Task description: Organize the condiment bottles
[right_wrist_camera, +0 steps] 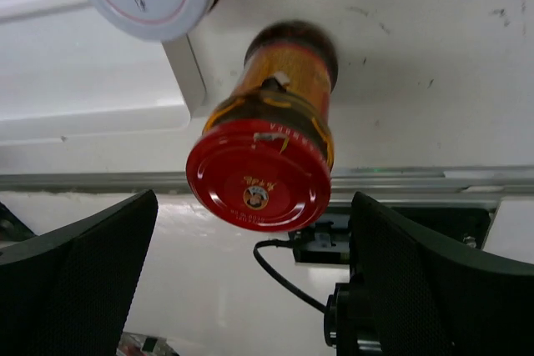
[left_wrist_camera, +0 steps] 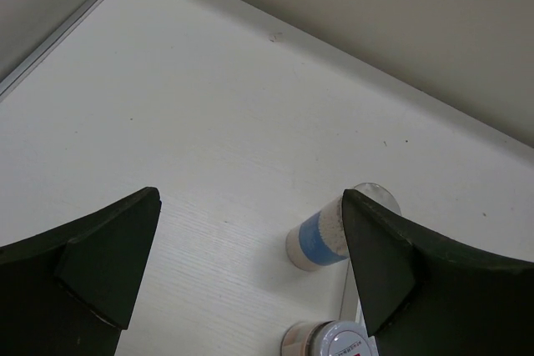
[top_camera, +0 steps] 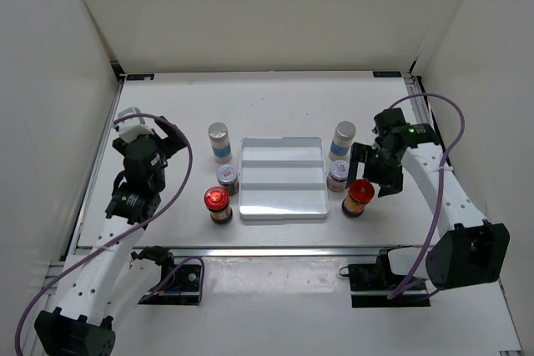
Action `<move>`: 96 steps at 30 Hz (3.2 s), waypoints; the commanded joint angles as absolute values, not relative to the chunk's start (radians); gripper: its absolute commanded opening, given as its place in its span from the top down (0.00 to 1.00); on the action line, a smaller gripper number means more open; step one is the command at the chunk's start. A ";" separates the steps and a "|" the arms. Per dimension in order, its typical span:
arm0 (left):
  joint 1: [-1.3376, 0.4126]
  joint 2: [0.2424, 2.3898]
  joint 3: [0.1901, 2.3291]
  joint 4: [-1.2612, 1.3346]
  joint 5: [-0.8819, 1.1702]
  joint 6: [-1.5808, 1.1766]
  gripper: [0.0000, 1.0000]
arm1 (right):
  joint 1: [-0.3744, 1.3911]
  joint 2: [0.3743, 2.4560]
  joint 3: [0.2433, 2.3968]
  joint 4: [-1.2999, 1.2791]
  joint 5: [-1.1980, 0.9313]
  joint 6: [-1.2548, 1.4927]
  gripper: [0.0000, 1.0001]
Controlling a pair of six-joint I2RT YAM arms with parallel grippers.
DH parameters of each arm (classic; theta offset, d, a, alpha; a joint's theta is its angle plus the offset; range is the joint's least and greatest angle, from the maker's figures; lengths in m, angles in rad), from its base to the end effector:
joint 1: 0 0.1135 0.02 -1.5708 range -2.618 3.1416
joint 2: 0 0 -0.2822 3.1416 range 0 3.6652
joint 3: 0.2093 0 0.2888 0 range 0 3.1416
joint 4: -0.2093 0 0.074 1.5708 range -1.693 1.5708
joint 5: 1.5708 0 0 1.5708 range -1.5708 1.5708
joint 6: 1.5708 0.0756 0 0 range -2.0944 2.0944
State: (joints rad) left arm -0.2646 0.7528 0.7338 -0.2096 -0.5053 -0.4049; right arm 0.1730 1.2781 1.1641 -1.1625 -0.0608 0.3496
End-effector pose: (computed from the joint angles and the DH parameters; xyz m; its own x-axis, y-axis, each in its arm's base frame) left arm 0.2356 -0.0259 0.3293 -0.1119 -0.3268 -0.9384 -0.2941 0.9130 -0.2828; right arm 0.2646 0.0509 0.2681 -0.9505 0.1810 -0.2526 0.1452 0.9773 0.1540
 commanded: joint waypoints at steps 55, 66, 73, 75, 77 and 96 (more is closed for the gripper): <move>-0.288 0.726 0.707 -0.210 -0.537 -0.382 0.00 | 0.788 1.624 1.384 -1.132 0.207 0.676 1.00; -0.347 0.863 0.957 -0.570 -0.244 -0.419 0.00 | 0.799 1.497 1.491 -1.291 0.394 0.716 0.00; -0.356 0.940 1.009 -0.798 0.118 -0.440 0.00 | 0.808 1.319 1.554 -1.496 0.661 0.719 0.00; -0.368 0.940 0.977 -0.822 0.159 -0.452 0.00 | 0.799 1.280 1.513 -1.505 0.713 0.745 0.00; -0.402 0.940 0.965 -0.871 0.186 -0.482 0.00 | 0.790 1.223 1.438 -1.505 0.744 0.778 0.00; -0.588 1.083 0.922 -1.005 -0.040 -0.657 0.00 | 0.790 0.991 1.232 -1.511 0.910 0.920 0.00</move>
